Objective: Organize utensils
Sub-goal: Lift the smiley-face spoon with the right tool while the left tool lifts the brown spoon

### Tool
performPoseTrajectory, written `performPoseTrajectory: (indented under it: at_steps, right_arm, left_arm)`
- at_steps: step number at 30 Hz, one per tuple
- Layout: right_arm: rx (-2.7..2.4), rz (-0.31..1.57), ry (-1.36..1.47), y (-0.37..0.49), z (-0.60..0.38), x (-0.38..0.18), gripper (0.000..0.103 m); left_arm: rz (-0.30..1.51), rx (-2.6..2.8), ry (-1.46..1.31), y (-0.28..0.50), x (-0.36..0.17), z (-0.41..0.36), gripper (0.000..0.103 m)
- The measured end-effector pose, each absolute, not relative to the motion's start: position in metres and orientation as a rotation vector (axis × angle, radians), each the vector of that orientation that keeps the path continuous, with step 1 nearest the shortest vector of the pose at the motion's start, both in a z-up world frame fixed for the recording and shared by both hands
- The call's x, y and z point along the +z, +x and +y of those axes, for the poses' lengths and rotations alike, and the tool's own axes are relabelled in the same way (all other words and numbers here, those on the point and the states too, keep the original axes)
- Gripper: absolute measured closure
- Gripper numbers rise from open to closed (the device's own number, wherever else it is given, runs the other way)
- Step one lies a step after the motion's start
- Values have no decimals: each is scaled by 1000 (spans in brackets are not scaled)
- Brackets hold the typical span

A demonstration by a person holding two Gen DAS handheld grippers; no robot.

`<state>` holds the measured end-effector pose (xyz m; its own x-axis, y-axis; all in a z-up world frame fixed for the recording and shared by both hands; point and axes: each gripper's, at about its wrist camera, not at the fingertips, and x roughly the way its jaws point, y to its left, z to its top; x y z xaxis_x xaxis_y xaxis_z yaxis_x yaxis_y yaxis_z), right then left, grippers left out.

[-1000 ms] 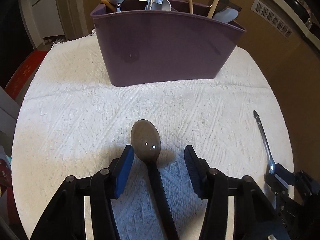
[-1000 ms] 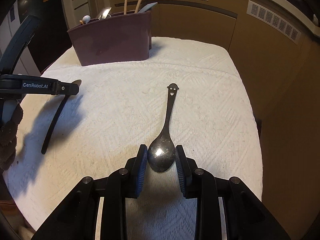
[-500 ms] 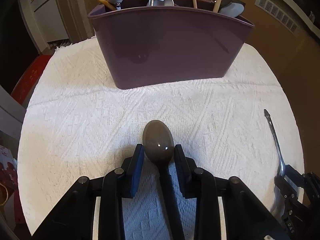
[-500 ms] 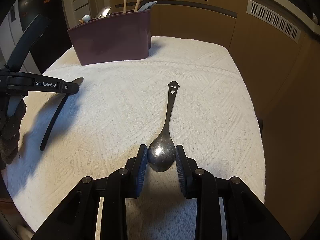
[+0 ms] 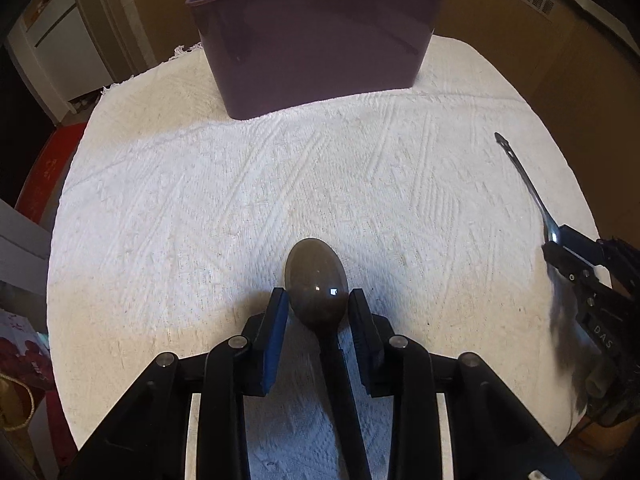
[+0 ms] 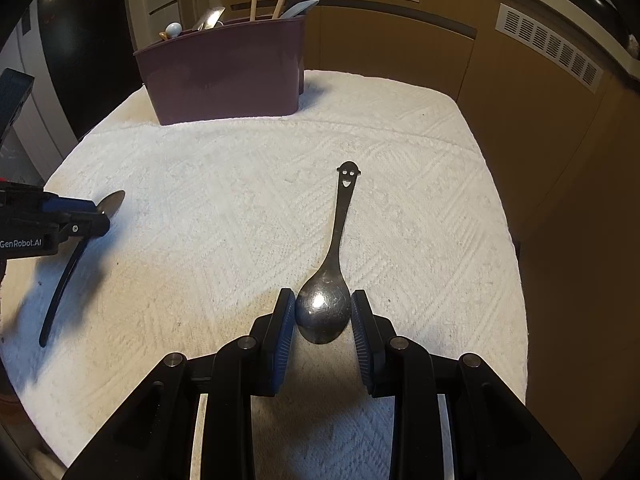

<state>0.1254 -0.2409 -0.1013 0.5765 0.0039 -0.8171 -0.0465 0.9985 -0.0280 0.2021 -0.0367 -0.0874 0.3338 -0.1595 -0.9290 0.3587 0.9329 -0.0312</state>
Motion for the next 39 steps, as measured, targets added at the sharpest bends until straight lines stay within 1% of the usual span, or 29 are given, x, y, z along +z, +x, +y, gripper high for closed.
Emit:
performPoseTrajectory:
  at_steps: [3, 5, 19, 24, 27, 31, 34, 39]
  right_arm:
    - [27, 956, -52, 125, -240, -101, 73]
    - [28, 957, -49, 125, -240, -101, 73]
    - [28, 956, -42, 124, -241, -100, 72]
    - [25, 959, -45, 124, -240, -100, 72]
    - [23, 962, -48, 124, -240, -100, 72]
    - [43, 972, -24, 126, -246, -96, 72]
    - [50, 972, 35, 130, -259, -87, 72]
    - [22, 982, 27, 149, -265, -79, 72]
  left_arm:
    - [1181, -332, 186, 209, -88, -40, 71]
    - [1176, -328, 196, 214, -89, -44, 67]
    - [1148, -356, 207, 208, -90, -48, 65]
    - [1141, -346, 188, 207, -89, -47, 66]
    - [1122, -336, 197, 201, -87, -48, 73]
    - [1117, -353, 160, 192, -82, -46, 73]
    - [1076, -350, 136, 186, -71, -39, 73]
    - [1042, -363, 103, 179, -60, -29, 73]
